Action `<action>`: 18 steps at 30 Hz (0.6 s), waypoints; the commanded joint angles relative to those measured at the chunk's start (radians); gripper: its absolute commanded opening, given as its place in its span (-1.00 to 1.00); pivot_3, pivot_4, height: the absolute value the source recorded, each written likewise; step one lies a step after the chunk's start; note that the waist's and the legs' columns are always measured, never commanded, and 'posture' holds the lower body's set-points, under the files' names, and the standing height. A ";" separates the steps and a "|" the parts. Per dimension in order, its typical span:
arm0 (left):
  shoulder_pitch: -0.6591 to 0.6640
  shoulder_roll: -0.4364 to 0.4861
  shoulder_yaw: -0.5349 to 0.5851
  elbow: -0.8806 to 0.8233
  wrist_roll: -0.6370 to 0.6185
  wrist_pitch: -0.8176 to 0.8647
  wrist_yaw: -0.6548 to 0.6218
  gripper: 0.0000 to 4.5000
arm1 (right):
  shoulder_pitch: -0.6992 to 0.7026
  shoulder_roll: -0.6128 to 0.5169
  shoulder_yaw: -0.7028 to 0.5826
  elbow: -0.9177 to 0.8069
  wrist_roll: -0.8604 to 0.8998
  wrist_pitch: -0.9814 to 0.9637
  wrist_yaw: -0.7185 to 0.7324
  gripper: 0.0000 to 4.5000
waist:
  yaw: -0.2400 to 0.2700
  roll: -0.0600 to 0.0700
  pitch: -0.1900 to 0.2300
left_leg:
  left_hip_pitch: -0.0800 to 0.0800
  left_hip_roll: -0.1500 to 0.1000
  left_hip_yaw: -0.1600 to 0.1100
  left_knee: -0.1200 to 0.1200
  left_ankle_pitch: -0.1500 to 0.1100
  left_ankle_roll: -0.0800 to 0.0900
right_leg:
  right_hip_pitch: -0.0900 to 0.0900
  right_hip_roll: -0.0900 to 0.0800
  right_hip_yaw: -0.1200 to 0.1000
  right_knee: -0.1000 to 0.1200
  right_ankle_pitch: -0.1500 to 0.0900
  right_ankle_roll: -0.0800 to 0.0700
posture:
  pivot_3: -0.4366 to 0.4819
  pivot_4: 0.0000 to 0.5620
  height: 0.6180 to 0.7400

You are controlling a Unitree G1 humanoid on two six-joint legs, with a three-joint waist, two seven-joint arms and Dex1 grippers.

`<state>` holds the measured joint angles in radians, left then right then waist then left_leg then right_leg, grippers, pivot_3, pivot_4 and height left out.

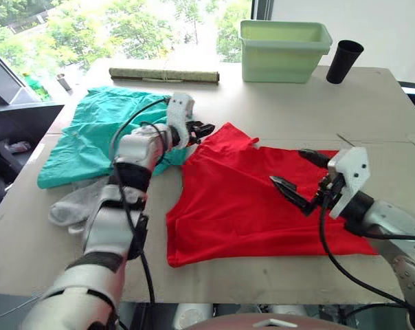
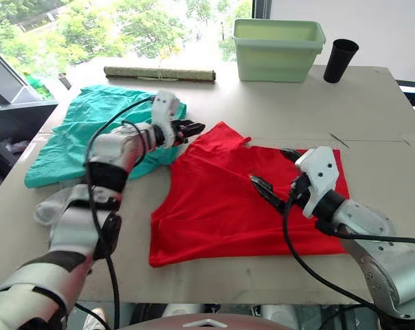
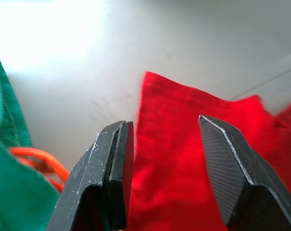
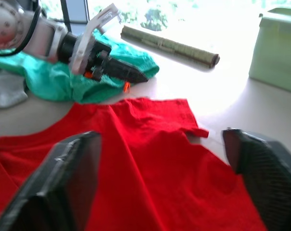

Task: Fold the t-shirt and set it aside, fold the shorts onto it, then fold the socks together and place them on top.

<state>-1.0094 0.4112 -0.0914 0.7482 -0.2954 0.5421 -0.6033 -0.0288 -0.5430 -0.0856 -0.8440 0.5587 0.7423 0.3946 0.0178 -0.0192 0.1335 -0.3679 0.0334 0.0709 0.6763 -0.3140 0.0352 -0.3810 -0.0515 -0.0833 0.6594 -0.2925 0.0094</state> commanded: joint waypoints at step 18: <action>-0.242 -0.021 0.059 0.503 0.213 -0.265 -0.253 -0.99 | 0.095 -0.104 -0.103 -0.203 0.043 0.090 -0.128 1.00 | -0.006 -0.001 0.001 | 0.001 0.001 0.000 0.001 0.000 0.000 | 0.000 -0.003 0.001 0.003 -0.001 0.002 | -0.05 -0.47 1.00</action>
<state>-1.2073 0.3548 -0.0841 1.2712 -0.0385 0.2583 -0.7995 0.0646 -0.6414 -0.1647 -1.0064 0.5945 0.8475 0.2739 0.0117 -0.0207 0.1346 -0.3677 0.0346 0.0704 0.6784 -0.3140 0.0353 -0.3817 -0.0545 -0.0828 0.6625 -0.2935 0.0110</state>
